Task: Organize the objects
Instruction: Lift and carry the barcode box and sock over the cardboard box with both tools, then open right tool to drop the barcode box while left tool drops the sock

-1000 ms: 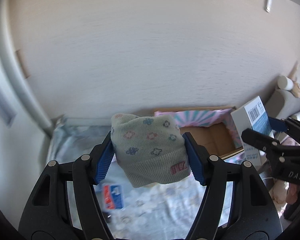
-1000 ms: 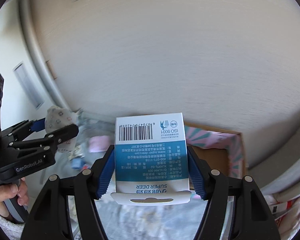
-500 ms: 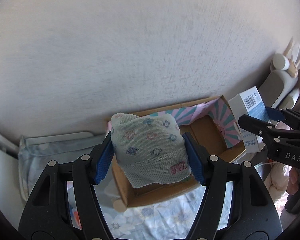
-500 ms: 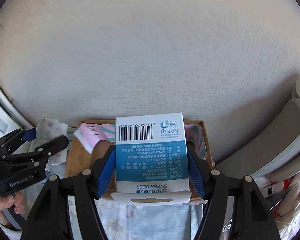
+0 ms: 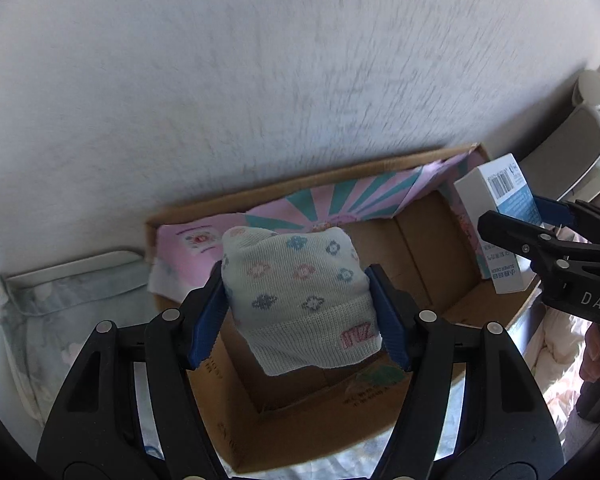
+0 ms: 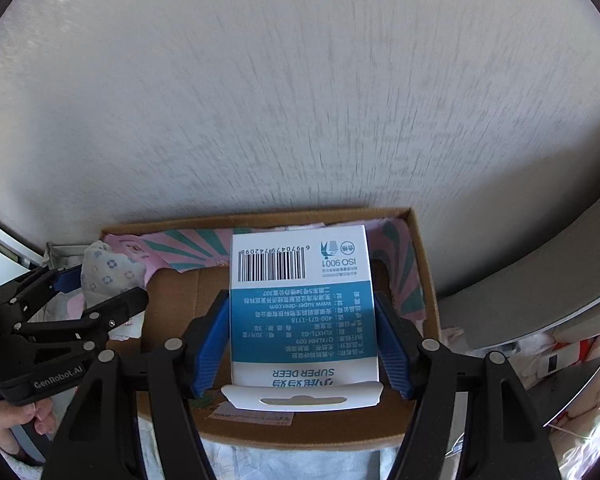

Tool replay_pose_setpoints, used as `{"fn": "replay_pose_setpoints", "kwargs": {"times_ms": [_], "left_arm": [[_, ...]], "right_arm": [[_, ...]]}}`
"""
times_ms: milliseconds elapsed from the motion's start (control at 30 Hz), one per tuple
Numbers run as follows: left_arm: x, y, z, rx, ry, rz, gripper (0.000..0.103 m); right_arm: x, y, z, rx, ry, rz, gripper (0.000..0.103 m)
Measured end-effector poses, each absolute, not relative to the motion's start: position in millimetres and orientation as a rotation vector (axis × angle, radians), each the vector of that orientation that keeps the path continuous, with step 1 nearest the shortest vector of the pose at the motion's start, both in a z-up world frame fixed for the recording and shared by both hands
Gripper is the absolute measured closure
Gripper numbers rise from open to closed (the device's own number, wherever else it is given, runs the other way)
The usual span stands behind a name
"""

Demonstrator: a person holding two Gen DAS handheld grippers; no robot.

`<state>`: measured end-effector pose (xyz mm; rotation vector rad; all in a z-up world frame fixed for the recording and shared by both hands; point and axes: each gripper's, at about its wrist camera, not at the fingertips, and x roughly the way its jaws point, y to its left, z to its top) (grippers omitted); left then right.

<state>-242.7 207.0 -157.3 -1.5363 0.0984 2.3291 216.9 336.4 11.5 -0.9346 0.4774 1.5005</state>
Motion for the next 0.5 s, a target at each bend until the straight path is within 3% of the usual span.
{"fn": "replay_pose_setpoints", "kwargs": {"times_ms": [500], "left_arm": [[-251, 212, -188, -1.625, 0.192, 2.218, 0.039]], "right_arm": [[218, 374, -41, -1.031, 0.579, 1.411, 0.040]]}}
